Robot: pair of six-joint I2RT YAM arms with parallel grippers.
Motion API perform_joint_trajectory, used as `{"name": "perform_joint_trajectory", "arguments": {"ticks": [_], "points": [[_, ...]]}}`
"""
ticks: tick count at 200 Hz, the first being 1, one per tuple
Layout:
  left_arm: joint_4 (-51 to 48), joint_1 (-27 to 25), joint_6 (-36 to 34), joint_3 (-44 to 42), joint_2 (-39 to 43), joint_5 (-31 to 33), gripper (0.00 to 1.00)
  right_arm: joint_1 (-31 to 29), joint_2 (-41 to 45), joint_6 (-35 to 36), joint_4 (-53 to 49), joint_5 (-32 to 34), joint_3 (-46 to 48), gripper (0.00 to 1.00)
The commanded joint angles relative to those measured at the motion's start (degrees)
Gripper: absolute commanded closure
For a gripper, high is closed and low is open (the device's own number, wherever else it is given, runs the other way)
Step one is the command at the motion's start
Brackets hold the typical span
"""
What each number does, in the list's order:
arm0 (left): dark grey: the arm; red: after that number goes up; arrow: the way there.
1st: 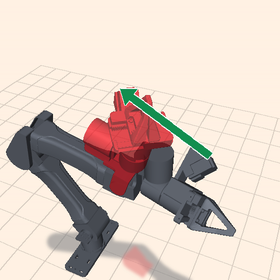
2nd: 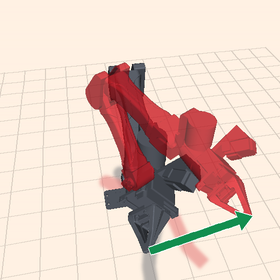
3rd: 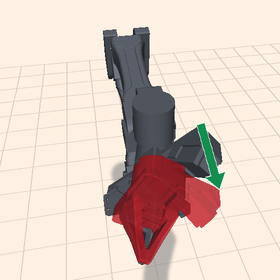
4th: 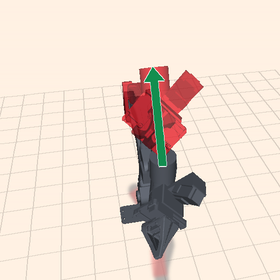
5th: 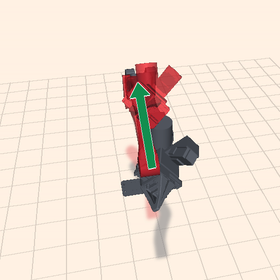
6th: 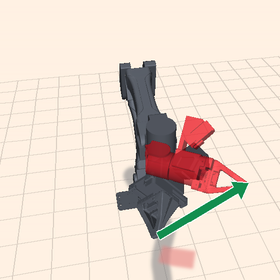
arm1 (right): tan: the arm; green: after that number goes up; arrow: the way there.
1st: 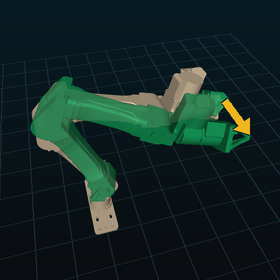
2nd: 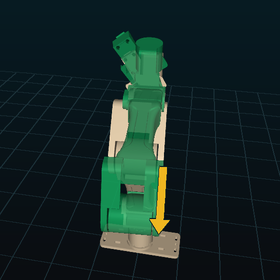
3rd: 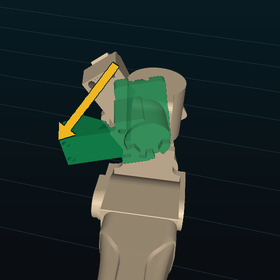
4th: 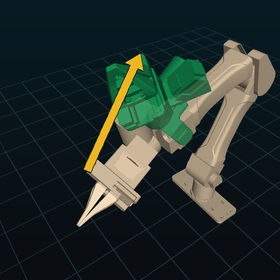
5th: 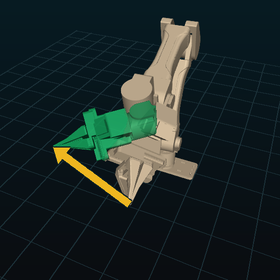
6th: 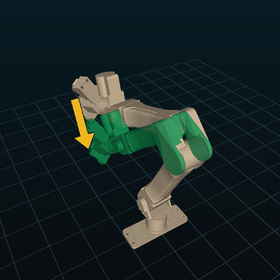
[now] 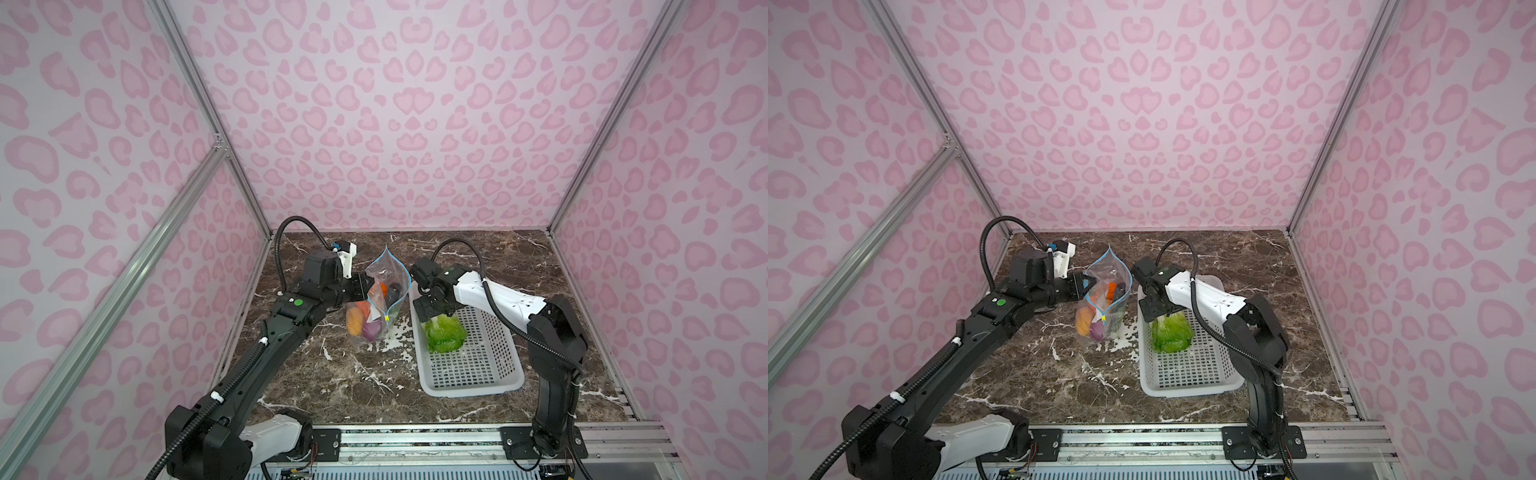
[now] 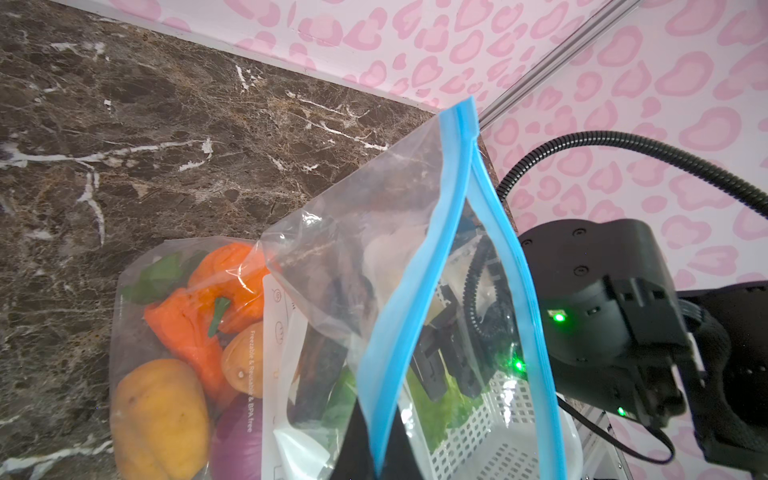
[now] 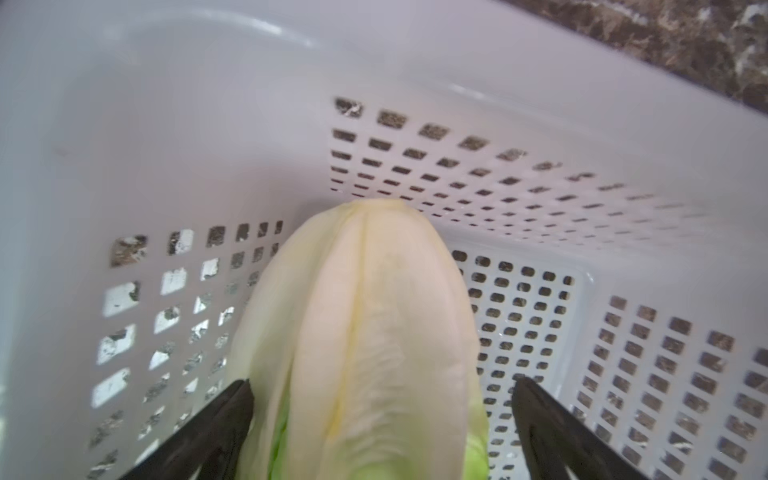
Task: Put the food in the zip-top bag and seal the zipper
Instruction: 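Move the right gripper back over the lettuce in the basket, then lower the right gripper around the lettuce top and close on it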
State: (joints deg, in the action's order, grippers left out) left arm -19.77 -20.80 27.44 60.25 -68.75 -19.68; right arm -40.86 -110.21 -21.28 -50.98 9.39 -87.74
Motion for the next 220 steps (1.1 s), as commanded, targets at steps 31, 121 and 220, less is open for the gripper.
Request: {"name": "perform_joint_trajectory", "arguments": {"ticks": [31,121,220], "points": [[0.86,-0.01,-0.06,0.2,0.24,-0.14,0.97,1.9,2.56,0.35,2.56,-5.3,4.43,0.01],[0.8,-0.02,-0.18,0.14,0.62,-0.01,0.97,-1.22,-1.38,3.5,2.84,-0.99,4.69,0.01],[0.81,0.04,-0.2,0.16,0.33,-0.12,0.97,-2.55,3.21,7.37,3.8,-4.12,7.95,0.01]]}}
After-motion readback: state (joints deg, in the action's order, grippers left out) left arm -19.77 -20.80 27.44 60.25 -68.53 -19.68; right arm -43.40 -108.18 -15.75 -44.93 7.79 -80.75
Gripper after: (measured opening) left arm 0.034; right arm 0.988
